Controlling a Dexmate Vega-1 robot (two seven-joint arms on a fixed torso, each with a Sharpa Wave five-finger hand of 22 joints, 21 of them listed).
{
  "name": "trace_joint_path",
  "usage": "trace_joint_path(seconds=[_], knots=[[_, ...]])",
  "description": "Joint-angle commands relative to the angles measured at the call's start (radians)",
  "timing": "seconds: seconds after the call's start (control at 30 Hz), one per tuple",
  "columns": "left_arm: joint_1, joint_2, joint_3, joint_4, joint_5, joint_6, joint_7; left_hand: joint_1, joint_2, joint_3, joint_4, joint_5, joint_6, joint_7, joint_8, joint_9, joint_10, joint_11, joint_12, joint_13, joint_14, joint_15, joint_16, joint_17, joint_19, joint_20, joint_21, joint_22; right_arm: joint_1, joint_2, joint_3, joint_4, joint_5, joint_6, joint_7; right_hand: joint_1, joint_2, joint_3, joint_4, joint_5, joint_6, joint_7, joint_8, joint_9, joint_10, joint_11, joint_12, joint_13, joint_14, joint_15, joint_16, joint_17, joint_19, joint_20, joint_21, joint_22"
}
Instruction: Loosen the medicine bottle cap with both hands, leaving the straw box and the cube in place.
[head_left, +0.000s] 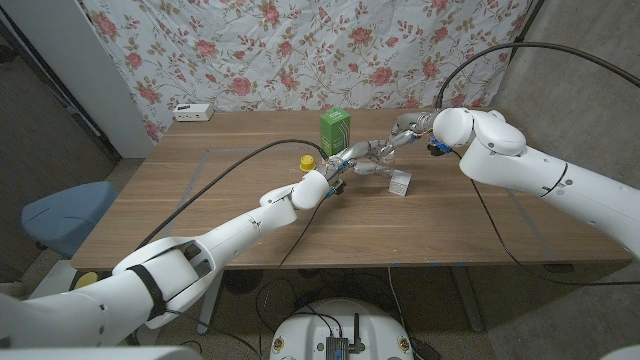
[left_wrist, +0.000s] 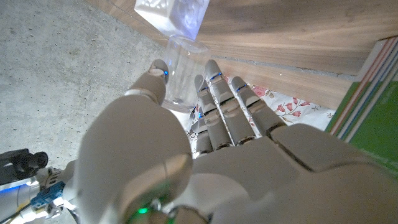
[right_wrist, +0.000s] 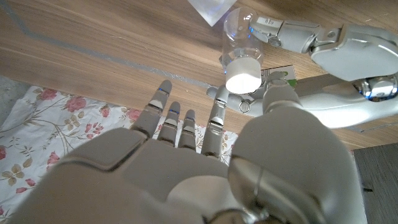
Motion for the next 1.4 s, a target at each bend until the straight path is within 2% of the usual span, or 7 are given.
trace_joint_path(seconds=[0.03, 0.47, 0.83, 1.4], knots=[[-0.002, -0.002, 0.001, 0.006, 0.001, -0.009, -0.001, 0.001, 0.009, 0.006, 0.001, 0.009, 0.005, -0.007, 0.001, 0.004, 0.068, -0.056, 0.004, 0.004, 0.011, -0.073, 0.003, 0.004, -0.007, -0.019, 0.002, 0.003, 0.000, 0.004, -0.018, -0.003, -0.040, -0.022, 0.001, 0.014, 0.004, 0.006, -0.012, 0.008, 0.027, -0.003, 0.015, 0.008, 0.014, -0.004, 0.006, 0.003, 0.012, -0.008, 0.006, 0.002, 0.015, 0.000, 0.011, 0.003], [-0.001, -0.001, 0.000, 0.003, 0.000, -0.004, -0.002, -0.001, 0.008, 0.007, 0.001, 0.009, 0.008, -0.009, 0.001, 0.004, 0.066, -0.057, 0.003, 0.004, 0.011, -0.073, 0.003, 0.004, -0.008, -0.019, 0.001, 0.003, 0.003, 0.012, -0.028, 0.004, -0.073, -0.017, 0.011, 0.038, 0.013, 0.017, -0.030, 0.010, 0.048, -0.014, 0.033, 0.016, 0.027, -0.009, 0.005, 0.003, 0.024, -0.015, 0.009, 0.002, 0.025, -0.013, 0.011, 0.003], [-0.001, -0.002, 0.001, 0.004, -0.002, -0.006, -0.004, -0.004, 0.008, 0.007, 0.002, 0.008, 0.009, -0.009, 0.001, 0.004, 0.066, -0.055, 0.003, 0.004, 0.011, -0.072, 0.003, 0.004, -0.008, -0.019, 0.002, 0.003, -0.004, 0.018, -0.035, -0.003, -0.111, -0.028, 0.016, 0.051, 0.011, 0.020, -0.041, 0.010, 0.049, -0.014, 0.038, 0.020, 0.030, -0.011, 0.004, 0.003, 0.028, -0.019, 0.009, 0.001, 0.028, -0.016, 0.011, 0.003], [0.005, 0.002, -0.002, -0.002, -0.004, -0.004, -0.004, -0.010, 0.008, 0.008, 0.004, 0.008, 0.011, -0.011, 0.002, 0.004, 0.064, -0.056, 0.003, 0.004, 0.011, -0.071, 0.003, 0.004, -0.009, -0.019, 0.001, 0.003, -0.029, 0.030, -0.027, -0.003, -0.151, -0.027, 0.004, 0.086, 0.024, 0.033, -0.059, 0.011, 0.102, -0.033, 0.080, 0.036, 0.061, -0.019, 0.008, 0.003, 0.053, -0.040, 0.018, 0.004, 0.047, -0.027, 0.012, 0.003]])
